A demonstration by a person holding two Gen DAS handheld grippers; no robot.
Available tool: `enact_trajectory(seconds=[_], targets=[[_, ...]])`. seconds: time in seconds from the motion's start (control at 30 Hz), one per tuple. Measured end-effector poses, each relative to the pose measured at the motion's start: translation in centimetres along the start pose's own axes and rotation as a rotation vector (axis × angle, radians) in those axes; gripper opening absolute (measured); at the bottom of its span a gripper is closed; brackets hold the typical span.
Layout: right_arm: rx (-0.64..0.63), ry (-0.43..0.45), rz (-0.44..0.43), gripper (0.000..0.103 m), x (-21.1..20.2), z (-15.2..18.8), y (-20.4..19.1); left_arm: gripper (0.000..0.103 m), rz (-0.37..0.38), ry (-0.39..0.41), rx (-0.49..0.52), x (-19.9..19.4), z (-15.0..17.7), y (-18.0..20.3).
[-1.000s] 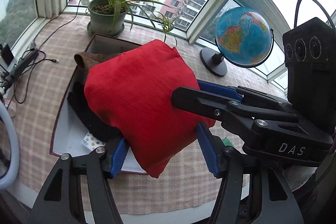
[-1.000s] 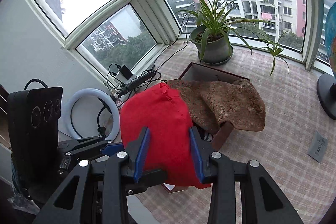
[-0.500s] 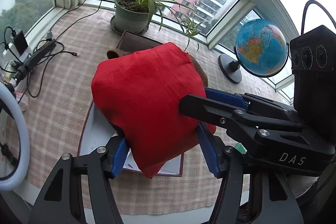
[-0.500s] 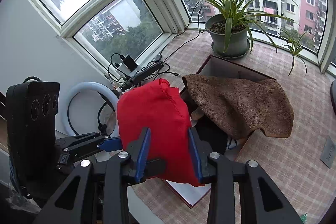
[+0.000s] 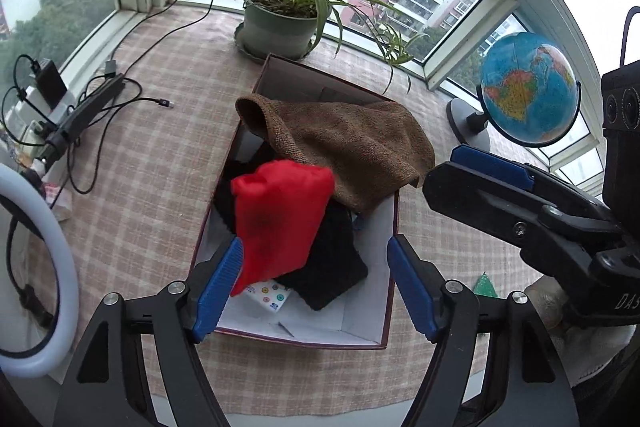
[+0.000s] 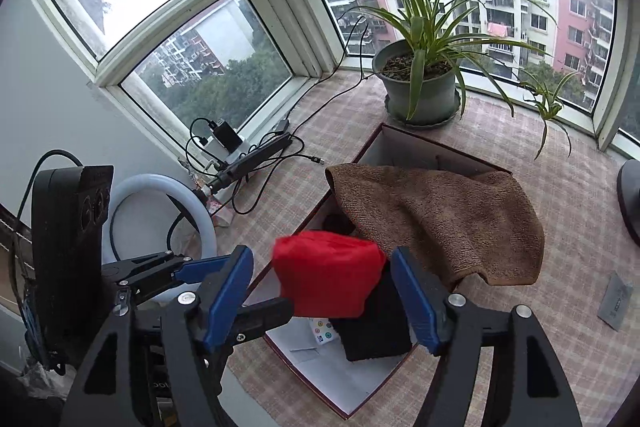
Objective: Organize soft objects
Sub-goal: 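Open both grippers to drop the red cushion into the box, then move the left gripper toward the grey sachet while the right gripper approaches the green scrub pad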
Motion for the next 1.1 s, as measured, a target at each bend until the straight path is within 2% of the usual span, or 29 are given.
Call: enact_trajectory(seconds=[0.33, 0.57, 0.7, 0.87, 1.1], targets=[[-0.009, 0.0, 0.046, 0.071, -0.2, 0.2, 1.3, 0.075, -0.004, 0.002, 0.006, 0.2, -0.1, 0.5], [-0.014, 0.011, 0.086, 0.071, -1.4, 0.7, 3.0, 0.075, -0.042, 0.004, 0.039, 0.9, 0.1, 1.7], [0.023, 0.021, 0.101, 0.071, -2.4, 1.4, 5.3, 0.075, -0.079, 0.021, 0.074, 1.7, 0.2, 3.0], [0.051, 0.031, 0.153, 0.071, -3.9, 2.8, 9.0, 0.075, -0.089, 0.034, 0.134, 2.9, 0.6, 5.7], [0.076, 0.052, 0.24, 0.071, -7.9, 4.9, 15.3, 0.075, -0.058, 0.025, 0.223, 5.1, 1.3, 10.2]])
Point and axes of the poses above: each gripper's, at about its wrist camera, not at the fingertips, and x roughly the way its jaws point, y to its right, z to its underside, the point moved 1 cm from there along x, roughly the way its jaws point, and after that the axes turned 14 degrees about y, right-handed, at the moved point
